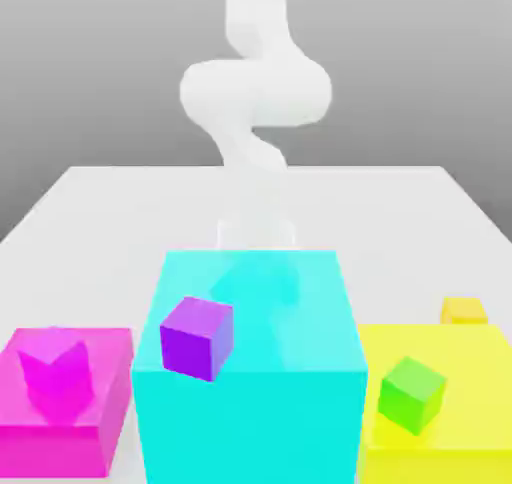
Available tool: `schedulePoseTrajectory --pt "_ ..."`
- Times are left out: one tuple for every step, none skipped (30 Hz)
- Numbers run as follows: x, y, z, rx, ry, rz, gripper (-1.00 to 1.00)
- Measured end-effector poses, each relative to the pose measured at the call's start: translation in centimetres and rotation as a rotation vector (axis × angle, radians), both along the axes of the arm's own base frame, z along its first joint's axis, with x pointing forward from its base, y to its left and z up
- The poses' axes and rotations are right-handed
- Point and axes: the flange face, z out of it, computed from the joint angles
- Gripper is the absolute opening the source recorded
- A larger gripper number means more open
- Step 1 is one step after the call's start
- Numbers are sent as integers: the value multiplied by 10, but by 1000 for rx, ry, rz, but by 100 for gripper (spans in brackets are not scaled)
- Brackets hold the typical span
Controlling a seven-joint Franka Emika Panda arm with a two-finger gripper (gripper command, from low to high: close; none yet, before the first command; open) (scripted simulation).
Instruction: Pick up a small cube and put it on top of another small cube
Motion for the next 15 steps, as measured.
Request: schedulePoseTrajectory --pt "11 17 -20 2 32 -5 0" --pt "20 34 -41 4 61 -10 0" --pt "27 49 -61 5 90 -15 0" --pt "33 65 -81 7 118 -19 0" --pt "37 80 -102 8 146 -23 0" --pt "40 95 -123 9 174 -27 0" --pt "42 110 -144 10 201 -30 0" --pt "42 124 -165 10 229 -32 0" --pt "40 138 -186 11 256 -35 0" --pt "37 152 -207 12 283 -37 0" --pt "33 165 -228 13 311 -39 0" --pt "28 178 -249 13 338 -41 0" --pt "21 190 -269 14 365 -42 0" --pt "12 202 -289 15 393 -43 0" --pt "3 213 -308 16 421 -44 0"
